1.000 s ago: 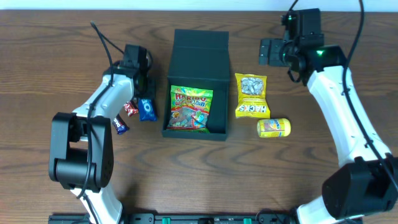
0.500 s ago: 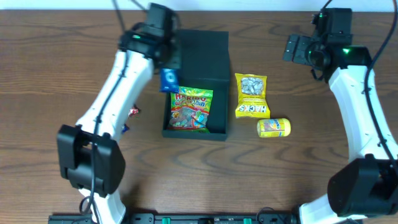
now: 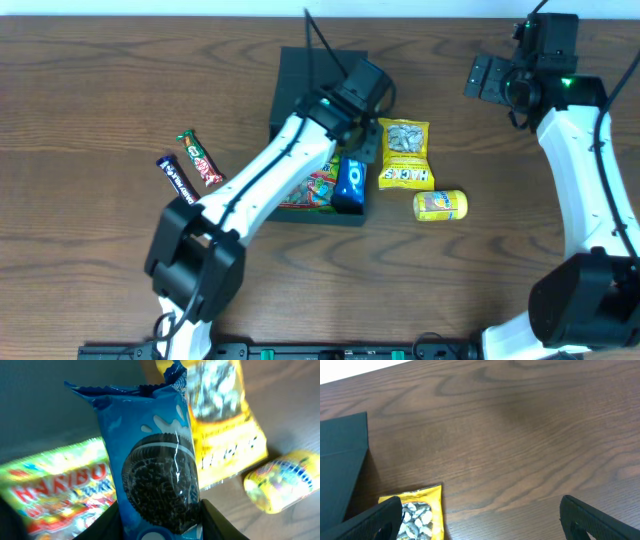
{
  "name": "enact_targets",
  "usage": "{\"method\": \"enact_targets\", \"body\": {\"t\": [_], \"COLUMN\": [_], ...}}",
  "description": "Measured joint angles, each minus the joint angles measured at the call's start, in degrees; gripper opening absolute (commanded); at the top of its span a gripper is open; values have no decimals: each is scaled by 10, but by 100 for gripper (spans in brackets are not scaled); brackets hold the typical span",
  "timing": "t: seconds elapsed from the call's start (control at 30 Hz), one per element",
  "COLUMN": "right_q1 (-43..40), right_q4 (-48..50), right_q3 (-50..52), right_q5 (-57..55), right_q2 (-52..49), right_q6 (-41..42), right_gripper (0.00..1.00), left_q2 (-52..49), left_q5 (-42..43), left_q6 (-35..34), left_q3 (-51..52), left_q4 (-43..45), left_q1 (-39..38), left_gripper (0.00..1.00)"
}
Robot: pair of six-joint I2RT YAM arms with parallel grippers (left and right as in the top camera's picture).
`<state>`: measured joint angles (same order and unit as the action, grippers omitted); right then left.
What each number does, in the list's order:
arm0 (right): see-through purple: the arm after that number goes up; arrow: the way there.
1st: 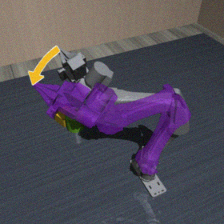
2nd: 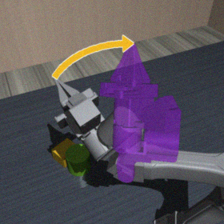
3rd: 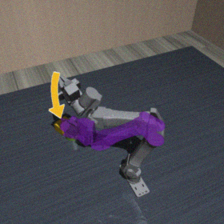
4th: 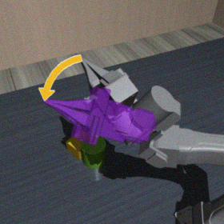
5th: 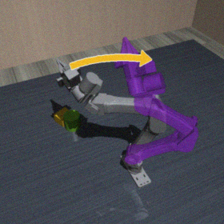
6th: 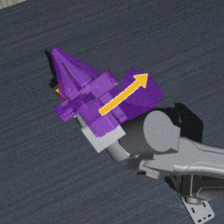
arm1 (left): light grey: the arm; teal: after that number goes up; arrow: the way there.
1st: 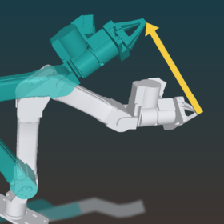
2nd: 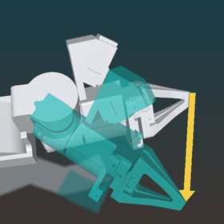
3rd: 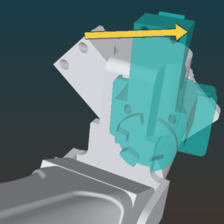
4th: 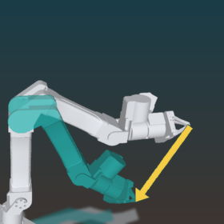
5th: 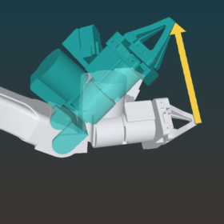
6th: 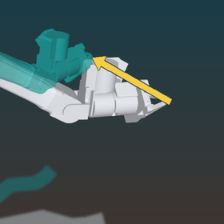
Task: Pack container
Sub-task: 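Carry the Oreo pack over and lower it into the box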
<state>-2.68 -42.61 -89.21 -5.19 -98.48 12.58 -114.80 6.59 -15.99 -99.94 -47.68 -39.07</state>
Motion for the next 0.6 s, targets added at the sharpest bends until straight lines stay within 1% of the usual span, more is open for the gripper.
{"method": "enact_targets", "body": {"t": [0.3, 0.33, 0.37, 0.4, 0.43, 0.6], "right_q1": [-1, -1, -1, -1, -1, -2], "right_q4": [0, 0, 0, 0, 0, 0], "right_q3": [0, 0, 0, 0, 0, 0], "right_q5": [0, 0, 0, 0, 0, 0], "right_q2": [0, 0, 0, 0, 0, 0], "right_q6": [0, 0, 0, 0, 0, 0], "right_gripper": [99, 99, 99, 99, 99, 99], "left_q2": [-10, -10, -10, -10, -10, -10], "left_q5": [7, 7, 7, 7, 8, 6], "left_q6": [-68, -76, -81, -83, -85, -95], "left_q3": [2, 2, 2, 2, 2, 2], "left_q4": [-45, -47, -47, -47, -47, -35], "left_q1": [-2, -2, -2, -2, -2, -1], "left_gripper": [6, 7, 37, 60, 70, 72]}}
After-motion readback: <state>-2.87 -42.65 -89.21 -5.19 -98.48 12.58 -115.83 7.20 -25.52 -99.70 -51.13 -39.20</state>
